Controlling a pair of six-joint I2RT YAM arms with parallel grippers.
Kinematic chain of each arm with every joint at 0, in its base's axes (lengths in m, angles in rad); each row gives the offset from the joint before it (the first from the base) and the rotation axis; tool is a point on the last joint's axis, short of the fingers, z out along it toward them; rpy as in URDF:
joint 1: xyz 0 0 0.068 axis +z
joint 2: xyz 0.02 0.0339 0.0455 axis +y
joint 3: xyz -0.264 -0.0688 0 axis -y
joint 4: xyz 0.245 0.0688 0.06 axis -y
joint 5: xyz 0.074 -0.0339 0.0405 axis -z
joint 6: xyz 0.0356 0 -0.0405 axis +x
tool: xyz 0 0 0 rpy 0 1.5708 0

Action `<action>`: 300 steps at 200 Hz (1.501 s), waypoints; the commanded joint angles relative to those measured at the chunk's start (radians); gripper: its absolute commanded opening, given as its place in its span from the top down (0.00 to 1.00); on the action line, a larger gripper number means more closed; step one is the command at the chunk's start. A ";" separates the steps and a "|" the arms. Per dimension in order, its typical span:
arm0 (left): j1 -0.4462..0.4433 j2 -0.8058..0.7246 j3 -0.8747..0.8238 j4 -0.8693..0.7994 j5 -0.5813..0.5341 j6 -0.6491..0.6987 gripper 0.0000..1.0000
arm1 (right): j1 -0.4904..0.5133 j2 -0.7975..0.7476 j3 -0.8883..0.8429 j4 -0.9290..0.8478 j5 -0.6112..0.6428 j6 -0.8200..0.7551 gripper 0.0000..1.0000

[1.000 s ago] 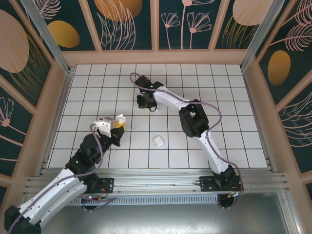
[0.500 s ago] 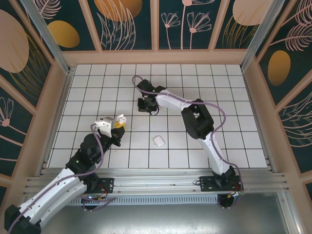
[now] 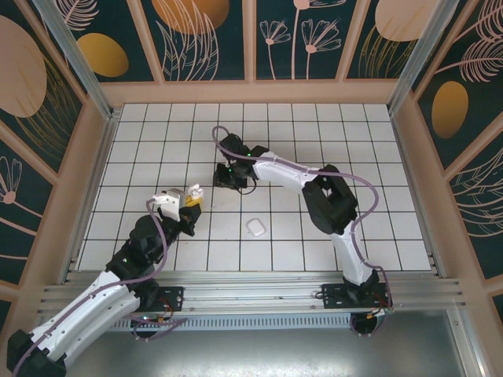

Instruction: Insert the wireless bluetooth earbuds into the charging case

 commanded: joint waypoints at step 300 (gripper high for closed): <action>0.003 0.039 0.024 0.067 -0.005 -0.006 1.00 | -0.060 0.117 0.002 0.107 0.049 -0.030 0.70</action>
